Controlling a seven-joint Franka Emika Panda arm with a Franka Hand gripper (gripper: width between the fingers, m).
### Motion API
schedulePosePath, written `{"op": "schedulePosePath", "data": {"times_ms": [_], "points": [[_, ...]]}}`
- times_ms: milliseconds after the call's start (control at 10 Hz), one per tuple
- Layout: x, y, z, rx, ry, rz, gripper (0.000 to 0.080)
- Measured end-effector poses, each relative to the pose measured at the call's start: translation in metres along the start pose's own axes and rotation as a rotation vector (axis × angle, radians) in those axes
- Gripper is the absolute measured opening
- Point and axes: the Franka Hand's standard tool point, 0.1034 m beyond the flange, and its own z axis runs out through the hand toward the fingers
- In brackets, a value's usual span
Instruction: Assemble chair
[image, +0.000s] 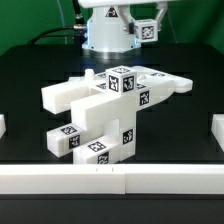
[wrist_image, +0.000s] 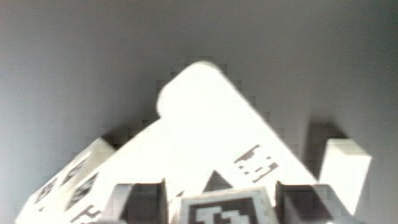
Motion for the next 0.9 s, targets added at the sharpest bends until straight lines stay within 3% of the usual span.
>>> {"op": "schedulePosePath", "data": {"times_ms": [300,400,700,800,900], "points": [[-0.001,-0.002,0.001,0.0,-0.002,0.001,0.0288],[0.001,0.006,0.003,-0.004,-0.004,-0.064,0.0288],[0.027,0.066,0.015,-0.03,-0.047,-0.17,0.0288],[0.035,0.074,0.016,-0.035,-0.056,-0.178,0.0288],[0.04,0.075,0.014,-0.021,-0.09,-0.175,0.0288]]}}
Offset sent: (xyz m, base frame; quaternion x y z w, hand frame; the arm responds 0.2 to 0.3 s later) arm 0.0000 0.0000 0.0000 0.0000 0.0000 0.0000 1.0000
